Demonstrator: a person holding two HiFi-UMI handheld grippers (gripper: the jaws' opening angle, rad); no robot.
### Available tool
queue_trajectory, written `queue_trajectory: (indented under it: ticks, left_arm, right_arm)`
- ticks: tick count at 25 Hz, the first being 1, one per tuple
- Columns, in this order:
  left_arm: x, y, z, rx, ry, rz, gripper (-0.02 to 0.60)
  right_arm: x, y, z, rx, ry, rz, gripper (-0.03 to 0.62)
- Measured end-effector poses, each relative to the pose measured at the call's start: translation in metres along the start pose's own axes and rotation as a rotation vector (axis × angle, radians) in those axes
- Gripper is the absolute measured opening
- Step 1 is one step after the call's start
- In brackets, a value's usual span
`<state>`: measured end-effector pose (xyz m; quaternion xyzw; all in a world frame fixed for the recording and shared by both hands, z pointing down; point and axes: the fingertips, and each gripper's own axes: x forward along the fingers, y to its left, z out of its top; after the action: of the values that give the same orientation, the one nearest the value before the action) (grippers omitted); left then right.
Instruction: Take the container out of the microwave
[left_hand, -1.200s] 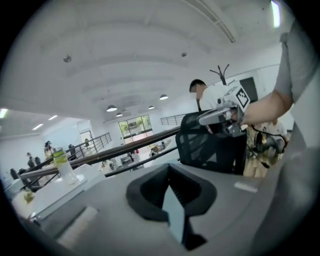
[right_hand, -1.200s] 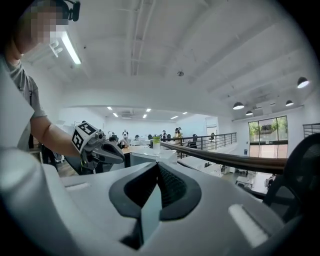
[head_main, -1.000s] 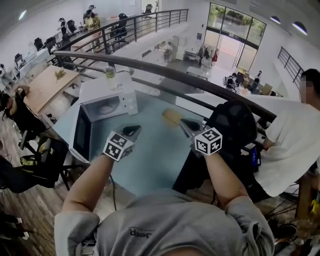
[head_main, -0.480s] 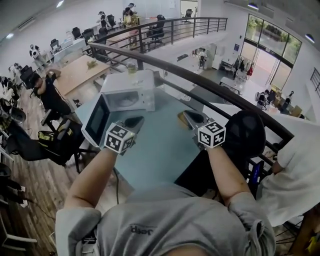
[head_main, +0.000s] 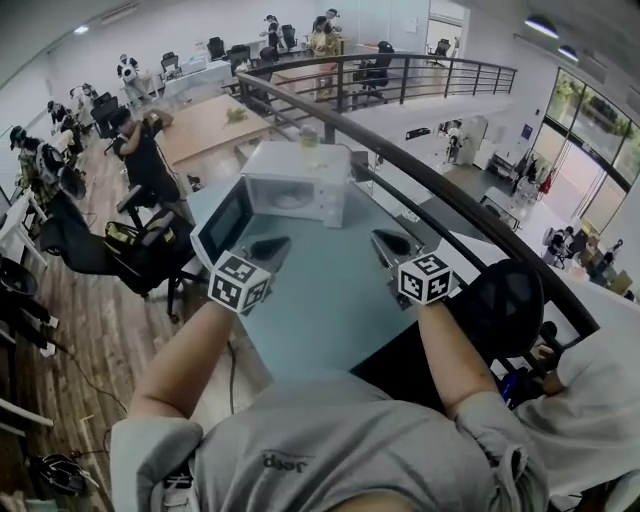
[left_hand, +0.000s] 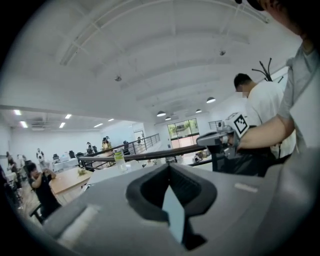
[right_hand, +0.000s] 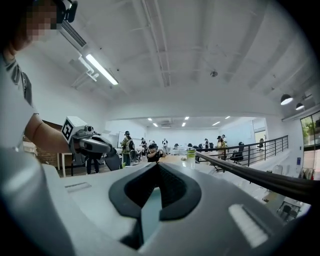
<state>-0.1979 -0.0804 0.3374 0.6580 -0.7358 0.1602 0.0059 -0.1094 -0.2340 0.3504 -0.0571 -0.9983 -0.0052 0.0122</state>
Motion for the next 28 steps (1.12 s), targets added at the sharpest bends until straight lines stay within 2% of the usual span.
queue_trajectory:
  ticks: [4, 10, 17, 22, 28]
  left_arm:
    - [-0.017, 0.0, -0.021, -0.05, 0.014, 0.047, 0.025]
    - [-0.044, 0.009, -0.041, -0.093, -0.002, 0.058, 0.025]
    - [-0.083, 0.049, -0.059, -0.109, -0.074, 0.017, 0.023]
    - [-0.107, 0.077, -0.069, -0.122, -0.093, -0.044, 0.025]
    - [-0.122, 0.101, -0.078, -0.144, -0.11, -0.082, 0.023]
  right_arm:
    - [0.02, 0.014, -0.015, 0.013, 0.007, 0.061, 0.006]
    - [0.039, 0.041, -0.027, 0.008, 0.042, 0.101, 0.006]
    - [0.065, 0.076, -0.025, 0.019, 0.044, 0.039, 0.006]
    - [0.087, 0.105, -0.023, 0.033, 0.049, 0.001, 0.006]
    - [0.103, 0.128, -0.02, 0.037, 0.06, -0.016, 0.006]
